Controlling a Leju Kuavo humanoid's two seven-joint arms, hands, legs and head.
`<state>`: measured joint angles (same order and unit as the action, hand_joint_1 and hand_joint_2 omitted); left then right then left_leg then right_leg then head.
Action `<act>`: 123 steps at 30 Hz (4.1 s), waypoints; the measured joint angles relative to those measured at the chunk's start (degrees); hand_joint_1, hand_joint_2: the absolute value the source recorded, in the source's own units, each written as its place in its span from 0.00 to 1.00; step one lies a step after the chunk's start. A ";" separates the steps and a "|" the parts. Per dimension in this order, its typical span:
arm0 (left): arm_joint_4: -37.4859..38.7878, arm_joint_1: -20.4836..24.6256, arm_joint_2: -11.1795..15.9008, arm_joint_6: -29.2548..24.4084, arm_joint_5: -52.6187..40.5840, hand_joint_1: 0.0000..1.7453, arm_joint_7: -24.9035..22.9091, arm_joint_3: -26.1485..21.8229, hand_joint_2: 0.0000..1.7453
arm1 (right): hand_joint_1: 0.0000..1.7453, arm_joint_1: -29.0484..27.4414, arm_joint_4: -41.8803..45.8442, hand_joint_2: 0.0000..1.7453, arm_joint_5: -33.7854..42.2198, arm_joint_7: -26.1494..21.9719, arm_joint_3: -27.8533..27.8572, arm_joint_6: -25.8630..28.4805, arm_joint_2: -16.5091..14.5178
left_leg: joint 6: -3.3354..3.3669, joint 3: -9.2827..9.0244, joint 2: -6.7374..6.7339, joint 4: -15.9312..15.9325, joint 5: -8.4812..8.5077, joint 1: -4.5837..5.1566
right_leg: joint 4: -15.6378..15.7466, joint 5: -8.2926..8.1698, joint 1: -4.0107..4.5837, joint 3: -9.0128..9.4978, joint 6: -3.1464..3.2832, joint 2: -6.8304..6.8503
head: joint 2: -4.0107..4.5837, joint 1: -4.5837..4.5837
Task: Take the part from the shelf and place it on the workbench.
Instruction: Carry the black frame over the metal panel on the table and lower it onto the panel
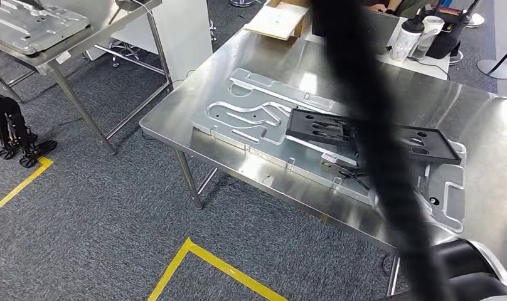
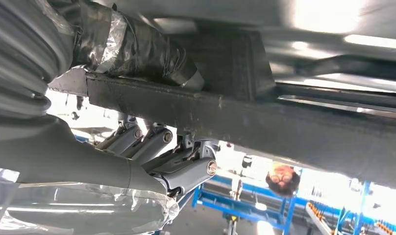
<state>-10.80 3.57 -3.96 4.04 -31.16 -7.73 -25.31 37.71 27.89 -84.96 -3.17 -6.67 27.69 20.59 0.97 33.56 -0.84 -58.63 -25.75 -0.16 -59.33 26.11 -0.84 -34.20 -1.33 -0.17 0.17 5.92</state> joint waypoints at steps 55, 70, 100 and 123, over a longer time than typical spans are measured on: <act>0.00 0.21 -0.28 0.50 -2.47 0.00 0.00 -6.89 0.00 | 0.00 4.43 27.18 0.00 4.99 -2.19 -10.89 -6.15 -5.38 | 0.29 0.14 -0.66 -0.05 -0.08 0.15 | 0.43 -0.40 -0.31 -0.06 -0.21 -0.57 | 0.00 0.00; 0.00 0.28 -0.58 0.14 -2.78 0.00 -0.05 -8.15 0.00 | 0.00 1.25 30.35 0.00 3.91 -1.22 -13.29 -5.59 -7.66 | 0.72 -0.80 2.35 1.88 1.07 -0.84 | -3.75 0.99 -1.71 -1.38 -2.41 -1.00 | 0.00 0.02; 0.00 0.05 -0.77 -1.15 -5.55 0.00 -0.46 -9.02 0.00 | 0.00 -1.62 39.36 0.00 3.67 -0.08 -17.38 -6.57 -8.49 | 1.80 1.33 4.49 0.29 1.43 0.42 | -13.30 5.82 0.08 -5.53 -0.20 0.13 | 0.00 -0.04; 0.02 0.23 -0.77 -1.54 -6.52 0.00 -0.63 -9.50 0.00 | 0.00 -1.19 39.22 0.00 2.40 0.87 -19.33 -5.76 -10.04 | -0.46 2.69 -1.12 -0.59 1.42 -0.42 | 1.11 2.18 0.19 3.01 -0.09 6.87 | 0.00 -0.04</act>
<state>-10.78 3.79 -4.73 2.50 -37.68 -8.36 -34.81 36.52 67.11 -82.56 -2.30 -26.00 21.92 10.56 0.50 36.25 -1.96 -59.22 -24.33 -0.57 -58.22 28.29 -0.65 -31.19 -1.42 6.70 0.17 5.88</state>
